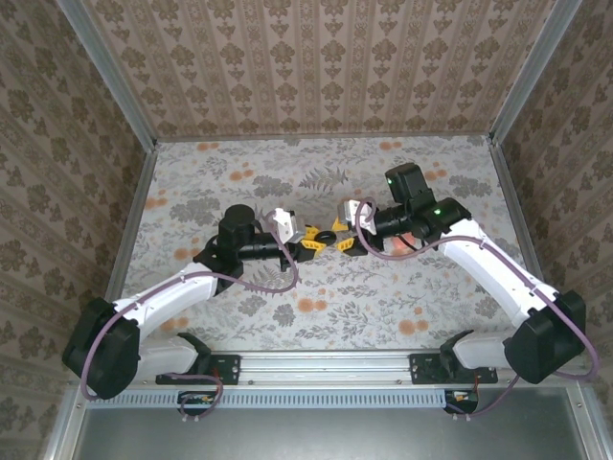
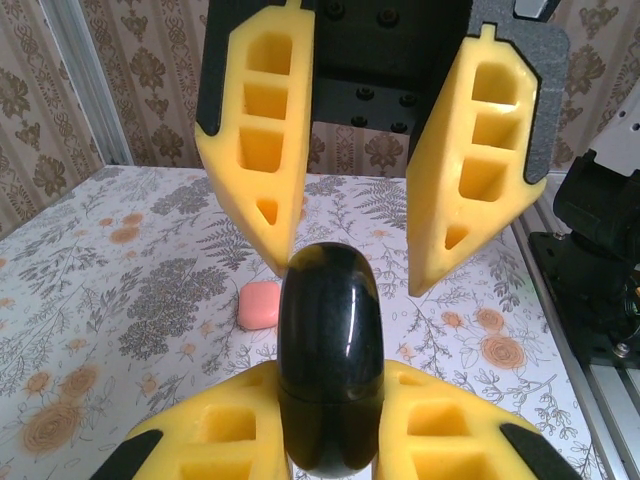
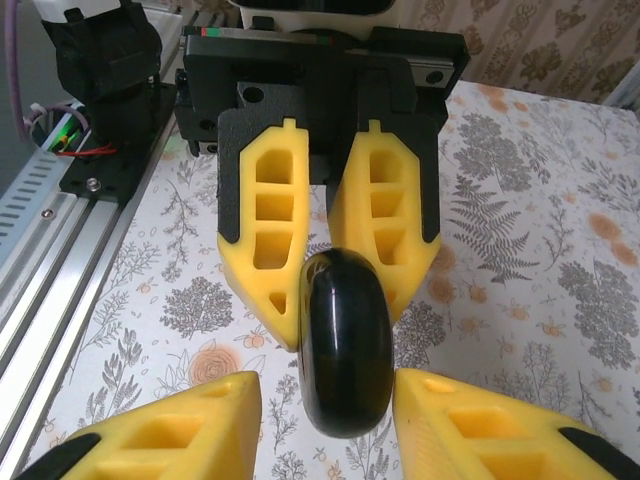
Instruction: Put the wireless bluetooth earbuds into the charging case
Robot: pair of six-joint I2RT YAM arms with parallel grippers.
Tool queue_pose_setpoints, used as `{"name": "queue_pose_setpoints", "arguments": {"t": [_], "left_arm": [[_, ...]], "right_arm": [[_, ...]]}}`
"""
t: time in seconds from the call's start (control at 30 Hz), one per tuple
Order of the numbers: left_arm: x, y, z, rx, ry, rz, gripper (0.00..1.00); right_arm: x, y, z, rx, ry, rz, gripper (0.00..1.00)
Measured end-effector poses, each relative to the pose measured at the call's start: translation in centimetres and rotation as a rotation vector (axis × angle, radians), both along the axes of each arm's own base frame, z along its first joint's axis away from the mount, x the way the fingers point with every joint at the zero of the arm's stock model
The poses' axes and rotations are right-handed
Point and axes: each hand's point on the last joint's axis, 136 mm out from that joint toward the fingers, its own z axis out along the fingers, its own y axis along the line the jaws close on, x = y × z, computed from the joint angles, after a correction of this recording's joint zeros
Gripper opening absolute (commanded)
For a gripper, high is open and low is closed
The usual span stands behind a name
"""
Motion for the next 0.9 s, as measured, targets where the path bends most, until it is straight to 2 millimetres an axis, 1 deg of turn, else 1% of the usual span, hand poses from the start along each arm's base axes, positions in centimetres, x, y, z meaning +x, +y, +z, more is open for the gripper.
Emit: {"name": "queue_pose_setpoints", "arguments": {"t": [0.13,0.27,0.37,0.43,0.47,0.5,0.53,0.6,0.63,0.7,0.73,0.8,0.9], "left_arm": [[-0.1,0.0,0.0,-0.001,0.001,-0.005,0.09],[-0.2,0.0,0.0,-0.002,0.002,-0.010,0.09],[-0.1,0.0,0.0,-0.002,0.002,-0.008,0.09],[-0.2,0.0,0.0,-0.002,0.001,-0.009,0.11],[-0.2,0.0,0.0,-0.002,0.001,-0.009,0.14],[-0.2,0.0,0.0,-0.002,0.001,-0.009,0.19],[-0.2,0.0,0.0,-0.002,0.001,-0.009,0.25],[-0.1,0.0,0.1,-0.004,0.003,-0.007,0.47],[-0.1,0.0,0.2,-0.006,0.003,-0.006,0.56],[0.0,0.0,0.2,-0.007,0.001,0.001,0.68],[0.1,0.0,0.2,-0.007,-0.003,0.008,0.76],[0.5,0.0,0.2,-0.006,-0.006,0.027,0.99],[1.2,0.2,-0.1,0.007,-0.005,0.071,1.00]], "right_arm": [[0.0,0.2,-0.2,0.001,0.007,0.009,0.35],[0.2,0.3,-0.6,-0.005,0.015,0.012,0.27],[0.4,0.4,-0.5,-0.006,0.009,0.015,0.22],[0.4,0.3,-0.4,-0.009,0.008,0.018,0.19],[0.3,0.3,-0.4,-0.011,0.008,0.020,0.19],[0.3,0.3,-0.4,-0.012,0.007,0.021,0.19],[0.3,0.3,-0.4,-0.014,0.008,0.022,0.19],[0.3,0.3,-0.3,-0.015,0.005,0.025,0.19],[0.3,0.3,-0.3,-0.019,0.006,0.028,0.19],[0.2,0.2,-0.2,-0.030,0.010,0.034,0.19],[0.1,0.1,-0.1,-0.038,0.016,0.033,0.20],[0.1,-0.3,-0.3,-0.065,0.039,0.032,0.20],[0.7,-1.2,-1.4,-0.138,0.093,0.007,0.20]]}}
